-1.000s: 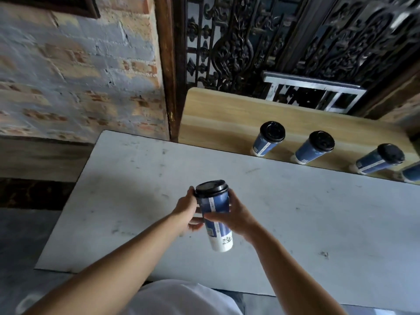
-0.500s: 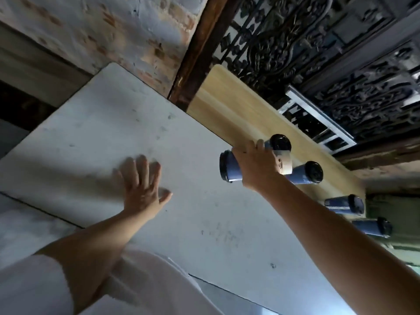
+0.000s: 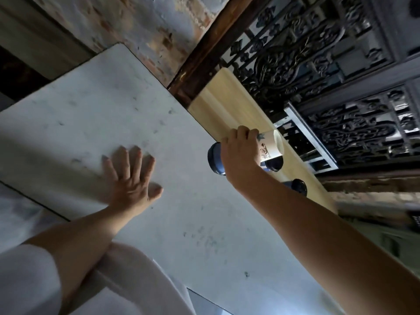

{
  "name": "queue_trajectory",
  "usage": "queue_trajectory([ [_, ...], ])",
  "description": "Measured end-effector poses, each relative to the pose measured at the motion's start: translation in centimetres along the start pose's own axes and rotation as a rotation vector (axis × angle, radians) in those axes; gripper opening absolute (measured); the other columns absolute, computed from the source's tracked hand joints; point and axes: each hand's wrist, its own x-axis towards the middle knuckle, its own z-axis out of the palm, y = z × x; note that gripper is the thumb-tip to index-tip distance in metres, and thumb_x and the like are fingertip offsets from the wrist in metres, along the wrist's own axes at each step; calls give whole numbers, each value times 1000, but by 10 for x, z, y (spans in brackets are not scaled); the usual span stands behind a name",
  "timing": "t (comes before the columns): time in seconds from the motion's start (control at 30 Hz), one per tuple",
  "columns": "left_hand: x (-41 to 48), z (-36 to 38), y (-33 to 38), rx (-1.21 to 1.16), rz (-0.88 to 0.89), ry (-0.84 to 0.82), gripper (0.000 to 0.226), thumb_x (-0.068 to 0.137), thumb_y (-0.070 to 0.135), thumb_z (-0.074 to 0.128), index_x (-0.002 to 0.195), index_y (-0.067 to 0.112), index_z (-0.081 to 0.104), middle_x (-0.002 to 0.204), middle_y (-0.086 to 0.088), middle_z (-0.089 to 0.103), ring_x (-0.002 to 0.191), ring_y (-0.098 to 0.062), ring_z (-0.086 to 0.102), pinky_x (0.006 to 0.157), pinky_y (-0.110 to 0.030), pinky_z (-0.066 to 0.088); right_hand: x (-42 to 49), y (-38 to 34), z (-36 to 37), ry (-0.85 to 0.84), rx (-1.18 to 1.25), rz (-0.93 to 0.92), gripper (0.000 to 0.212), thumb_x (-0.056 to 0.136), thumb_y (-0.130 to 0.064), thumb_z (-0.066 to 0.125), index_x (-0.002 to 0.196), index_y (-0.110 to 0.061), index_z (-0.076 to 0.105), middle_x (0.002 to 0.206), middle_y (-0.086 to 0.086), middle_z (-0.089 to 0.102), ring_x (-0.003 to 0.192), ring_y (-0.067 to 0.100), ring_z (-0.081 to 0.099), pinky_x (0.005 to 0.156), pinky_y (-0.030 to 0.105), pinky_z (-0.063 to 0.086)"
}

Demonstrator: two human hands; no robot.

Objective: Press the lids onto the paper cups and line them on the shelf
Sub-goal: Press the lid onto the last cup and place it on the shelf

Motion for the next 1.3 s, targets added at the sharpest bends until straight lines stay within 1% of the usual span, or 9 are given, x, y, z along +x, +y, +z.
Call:
queue_trajectory([
  [0.1,-2,0,0,27,-5,16,93,79,71,32,156,19,37,167,-21,15,150,-54,5,113,-77,-12,-2,14,-1,0,-33,48,48,89,-22,57,135,-9,50,128,15,51,119,38,44,103,53,36],
  [0.2,-1,1,1,34,-9,37,89,80,67,38,155,20,38,167,-20,16,150,-54,4,114,-75,-13,-5,16,-2,-11,-17,37,52,85,-21,61,134,-11,49,126,14,50,118,37,44,100,51,37],
  [0.37,0,5,0,17,-1,35,90,80,68,36,156,20,35,167,-19,16,152,-53,0,114,-72,-16,-11,8,1,-49,-15,12,51,85,-22,61,134,-13,48,127,13,49,119,37,43,101,52,36],
  [0.5,2,11,-3,-27,17,63,88,80,65,37,155,19,36,167,-20,17,153,-46,-9,116,-68,-17,-16,4,5,-57,-4,14,54,83,-19,64,134,-12,48,126,13,50,118,37,44,101,52,38],
  [0.7,2,14,-5,-52,24,81,86,80,64,40,154,19,38,166,-20,18,150,-53,5,119,-66,-14,-16,7,7,-51,-22,16,53,82,-20,63,132,-13,50,125,13,51,117,36,44,101,52,38],
  [0.8,2,16,-5,-45,22,92,85,81,63,39,155,20,37,166,-19,18,153,-50,1,119,-69,-9,-15,6,5,-47,-24,4,53,82,-19,61,133,-13,50,126,14,50,117,37,44,101,53,37],
  [0.9,2,18,-6,-44,16,86,85,82,62,39,155,20,35,167,-19,17,153,-49,0,118,-71,-4,-14,1,4,-48,-29,-9,62,73,-7,58,134,-11,48,126,15,50,118,37,44,101,53,37],
  [1.03,3,17,-5,-60,15,86,84,82,61,41,155,20,36,166,-19,19,151,-53,8,118,-72,-2,-15,-9,7,-53,-9,-44,55,82,-21,64,134,-13,49,125,14,50,117,37,44,101,52,36],
  [1.3,2,19,-5,-52,22,120,84,82,61,41,155,20,36,167,-19,16,152,-52,5,118,-69,-8,-14,-4,14,-87,-2,-31,56,83,-21,63,137,-14,47,128,13,49,119,37,44,102,53,37],
])
